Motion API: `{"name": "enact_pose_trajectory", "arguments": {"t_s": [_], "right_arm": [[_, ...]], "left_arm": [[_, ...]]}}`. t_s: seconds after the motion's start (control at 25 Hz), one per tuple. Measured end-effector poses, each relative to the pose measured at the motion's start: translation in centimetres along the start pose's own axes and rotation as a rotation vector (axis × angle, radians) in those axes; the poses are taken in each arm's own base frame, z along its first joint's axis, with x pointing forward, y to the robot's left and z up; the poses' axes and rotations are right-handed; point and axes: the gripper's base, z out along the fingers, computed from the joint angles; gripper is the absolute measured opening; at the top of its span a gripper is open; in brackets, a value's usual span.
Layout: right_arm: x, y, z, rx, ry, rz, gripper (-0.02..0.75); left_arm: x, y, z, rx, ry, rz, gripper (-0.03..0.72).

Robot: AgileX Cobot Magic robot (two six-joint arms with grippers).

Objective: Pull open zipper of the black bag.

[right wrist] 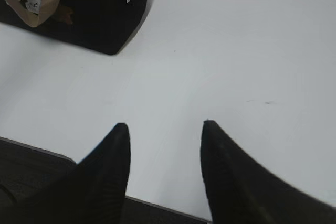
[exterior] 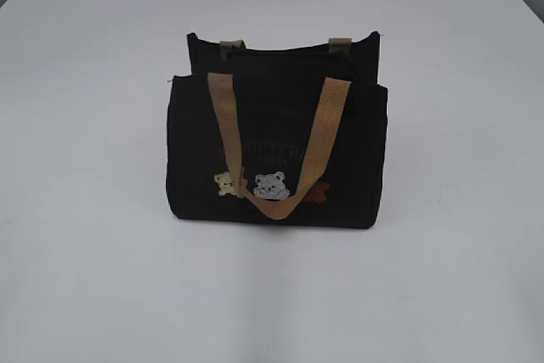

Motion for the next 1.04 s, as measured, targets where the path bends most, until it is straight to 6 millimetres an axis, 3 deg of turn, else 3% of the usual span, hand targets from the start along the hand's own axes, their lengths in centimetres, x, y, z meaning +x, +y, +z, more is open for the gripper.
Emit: {"name": "enact_pose_trajectory", "arguments": {"t_s": [0.36,0.64,1.04], "right_arm": [[-0.03,0.00,0.00,0.001,-0.003,0.000,0.340],[-0.10,0.03,0.07,0.075,-0.001,0.042,0.339],[-0.10,0.03,0.07,0.077,-0.001,0.043,0.338]], "left_arm": [[-0.01,-0.01,0.01,-0.008,0.000,-0.005,0.255],[-0.07,-0.18,0.18,-0.195,0.008,-0.092,0.247],[-0.08,-0.19,0.19,-0.205,0.008,-0.097,0.246]]}}
